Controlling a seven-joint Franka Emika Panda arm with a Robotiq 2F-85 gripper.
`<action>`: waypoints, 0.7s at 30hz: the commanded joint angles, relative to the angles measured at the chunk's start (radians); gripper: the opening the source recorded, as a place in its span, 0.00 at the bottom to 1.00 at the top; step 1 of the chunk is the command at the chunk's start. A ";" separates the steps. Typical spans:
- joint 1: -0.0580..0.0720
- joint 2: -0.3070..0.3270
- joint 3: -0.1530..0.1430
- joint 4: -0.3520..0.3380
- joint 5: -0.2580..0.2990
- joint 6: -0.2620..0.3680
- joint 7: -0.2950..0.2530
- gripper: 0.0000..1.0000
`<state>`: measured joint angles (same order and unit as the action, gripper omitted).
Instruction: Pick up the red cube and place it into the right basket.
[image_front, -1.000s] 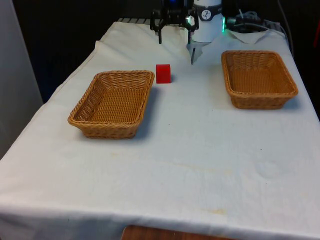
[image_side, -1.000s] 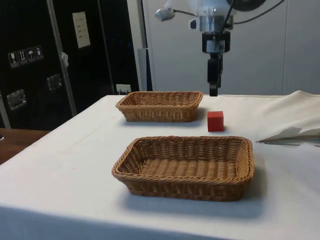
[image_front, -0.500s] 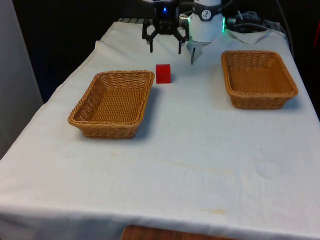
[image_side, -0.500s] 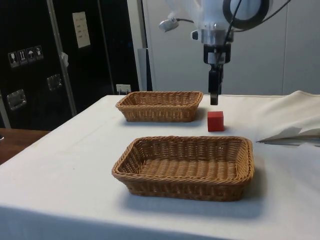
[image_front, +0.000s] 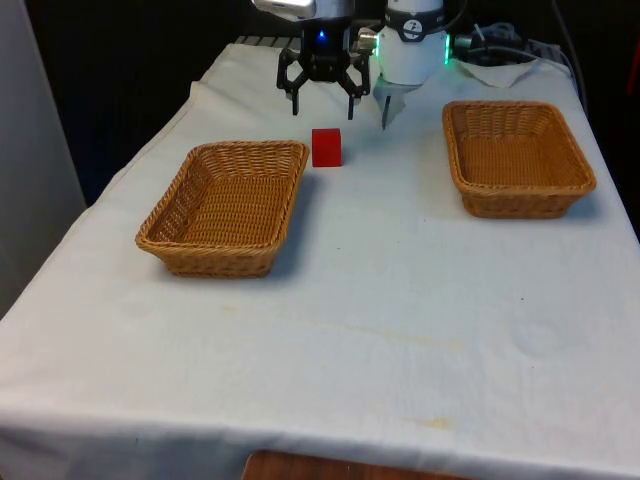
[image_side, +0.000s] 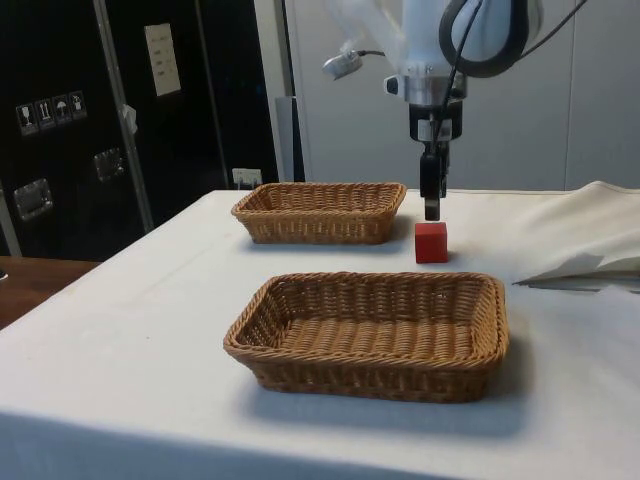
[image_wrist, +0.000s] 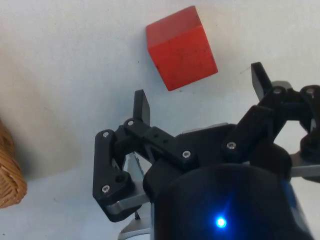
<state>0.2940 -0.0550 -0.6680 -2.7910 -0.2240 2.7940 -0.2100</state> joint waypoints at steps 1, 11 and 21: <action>0.006 -0.010 -0.001 -0.014 0.029 0.015 -0.021 1.00; 0.004 0.026 0.005 -0.009 0.039 0.026 -0.019 1.00; 0.010 0.065 0.021 -0.002 0.091 0.072 -0.053 1.00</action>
<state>0.3040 0.0100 -0.6470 -2.7930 -0.1330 2.8660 -0.2630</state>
